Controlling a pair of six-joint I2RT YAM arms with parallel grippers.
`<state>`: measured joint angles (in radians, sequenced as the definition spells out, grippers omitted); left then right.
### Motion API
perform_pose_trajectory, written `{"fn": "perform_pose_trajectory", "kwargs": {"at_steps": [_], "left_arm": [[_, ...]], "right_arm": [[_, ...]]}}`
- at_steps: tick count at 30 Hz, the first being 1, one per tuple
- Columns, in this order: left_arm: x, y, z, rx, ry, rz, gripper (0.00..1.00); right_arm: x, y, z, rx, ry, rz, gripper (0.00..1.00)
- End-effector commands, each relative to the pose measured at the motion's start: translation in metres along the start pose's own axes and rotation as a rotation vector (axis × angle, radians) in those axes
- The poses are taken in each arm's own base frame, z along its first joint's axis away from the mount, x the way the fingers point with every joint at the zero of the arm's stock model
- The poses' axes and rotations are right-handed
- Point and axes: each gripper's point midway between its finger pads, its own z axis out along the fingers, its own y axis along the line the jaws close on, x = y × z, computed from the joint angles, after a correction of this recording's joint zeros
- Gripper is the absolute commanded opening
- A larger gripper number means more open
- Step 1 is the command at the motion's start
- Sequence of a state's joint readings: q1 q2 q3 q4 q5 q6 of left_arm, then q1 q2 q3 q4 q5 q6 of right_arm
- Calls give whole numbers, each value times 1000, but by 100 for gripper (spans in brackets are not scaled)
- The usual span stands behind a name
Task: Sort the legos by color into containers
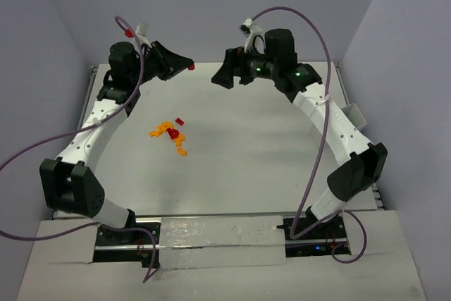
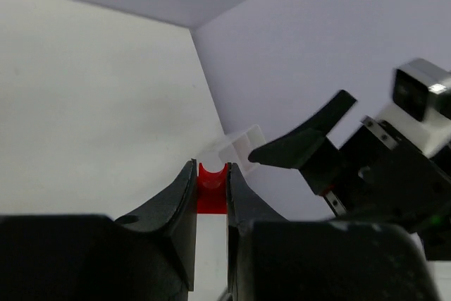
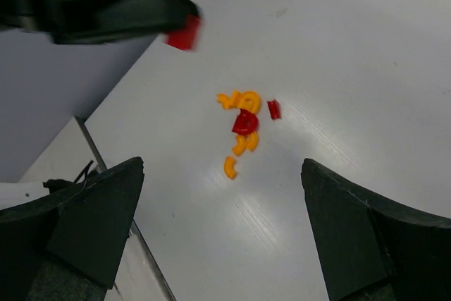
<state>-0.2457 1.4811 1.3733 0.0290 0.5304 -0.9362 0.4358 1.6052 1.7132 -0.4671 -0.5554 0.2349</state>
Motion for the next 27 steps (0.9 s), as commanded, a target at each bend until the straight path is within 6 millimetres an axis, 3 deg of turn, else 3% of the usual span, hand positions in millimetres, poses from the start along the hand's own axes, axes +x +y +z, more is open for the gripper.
{"fn": "perform_pose_trajectory", "kwargs": {"at_steps": [1, 4, 8, 15, 21, 27], "left_arm": [[10, -30, 8, 114, 65, -155, 0], [11, -35, 12, 124, 70, -165, 0], [18, -31, 16, 139, 85, -233, 0], [26, -42, 16, 183, 123, -282, 0], [33, -43, 18, 187, 139, -283, 0], [37, -38, 19, 179, 143, -296, 0]], "right_arm": [[-53, 49, 1, 8, -176, -120, 98], [-52, 49, 11, 54, -172, -127, 96], [-46, 34, 27, 151, -162, -129, 90], [-41, 17, 37, 223, -143, -133, 82], [-47, 22, 42, 212, -151, -135, 79], [-45, 29, 48, 188, -141, -142, 69]]}}
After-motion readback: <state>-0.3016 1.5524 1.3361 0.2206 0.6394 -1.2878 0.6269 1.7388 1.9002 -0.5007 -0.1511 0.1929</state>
